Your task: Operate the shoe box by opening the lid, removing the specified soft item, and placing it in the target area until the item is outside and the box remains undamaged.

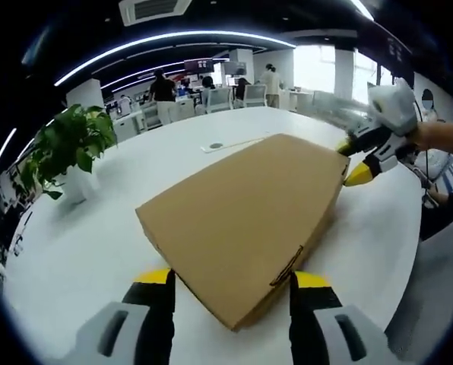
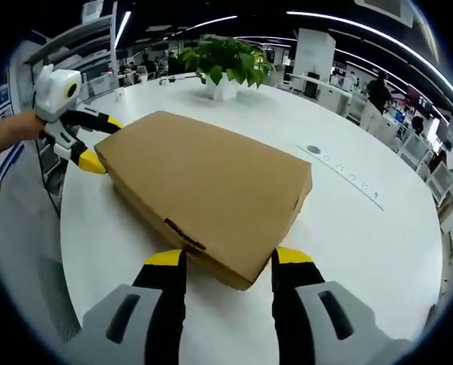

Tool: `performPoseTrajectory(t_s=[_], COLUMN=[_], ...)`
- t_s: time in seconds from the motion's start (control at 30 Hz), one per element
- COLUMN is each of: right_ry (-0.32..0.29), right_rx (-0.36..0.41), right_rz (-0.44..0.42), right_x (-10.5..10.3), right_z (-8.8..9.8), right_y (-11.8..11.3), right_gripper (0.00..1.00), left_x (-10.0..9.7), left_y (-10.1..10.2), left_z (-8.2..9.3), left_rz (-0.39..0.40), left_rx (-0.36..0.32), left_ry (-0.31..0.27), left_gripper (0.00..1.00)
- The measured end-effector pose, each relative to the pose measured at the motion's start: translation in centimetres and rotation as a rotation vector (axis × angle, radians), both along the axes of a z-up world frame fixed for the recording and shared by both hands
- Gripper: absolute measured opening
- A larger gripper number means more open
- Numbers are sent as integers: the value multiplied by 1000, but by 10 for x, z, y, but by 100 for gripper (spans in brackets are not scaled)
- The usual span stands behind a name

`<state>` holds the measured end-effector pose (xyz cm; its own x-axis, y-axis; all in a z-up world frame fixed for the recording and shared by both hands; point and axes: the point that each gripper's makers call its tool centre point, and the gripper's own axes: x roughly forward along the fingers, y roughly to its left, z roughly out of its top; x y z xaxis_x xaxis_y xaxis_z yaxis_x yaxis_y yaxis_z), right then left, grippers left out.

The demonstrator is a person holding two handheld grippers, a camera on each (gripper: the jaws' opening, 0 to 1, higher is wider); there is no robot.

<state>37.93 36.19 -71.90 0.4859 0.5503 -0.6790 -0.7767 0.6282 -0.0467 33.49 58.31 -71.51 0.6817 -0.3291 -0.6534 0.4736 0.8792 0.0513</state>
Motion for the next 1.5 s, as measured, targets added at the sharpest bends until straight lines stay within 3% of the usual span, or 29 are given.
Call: performPoseTrajectory(t_s=[0.67,1.5], right_ry=[15,15], right_rx=[36,84], right_rz=[-98,-90], right_x=[-44,-98], right_z=[2,4], right_y=[22,51], right_gripper=[38,33], left_x=[-16,-50], left_y=[30,57], left_z=[-3,0], left_rz=[-105,-201], left_rx=[0,52], left_ry=[64,120], left_gripper=[57,57])
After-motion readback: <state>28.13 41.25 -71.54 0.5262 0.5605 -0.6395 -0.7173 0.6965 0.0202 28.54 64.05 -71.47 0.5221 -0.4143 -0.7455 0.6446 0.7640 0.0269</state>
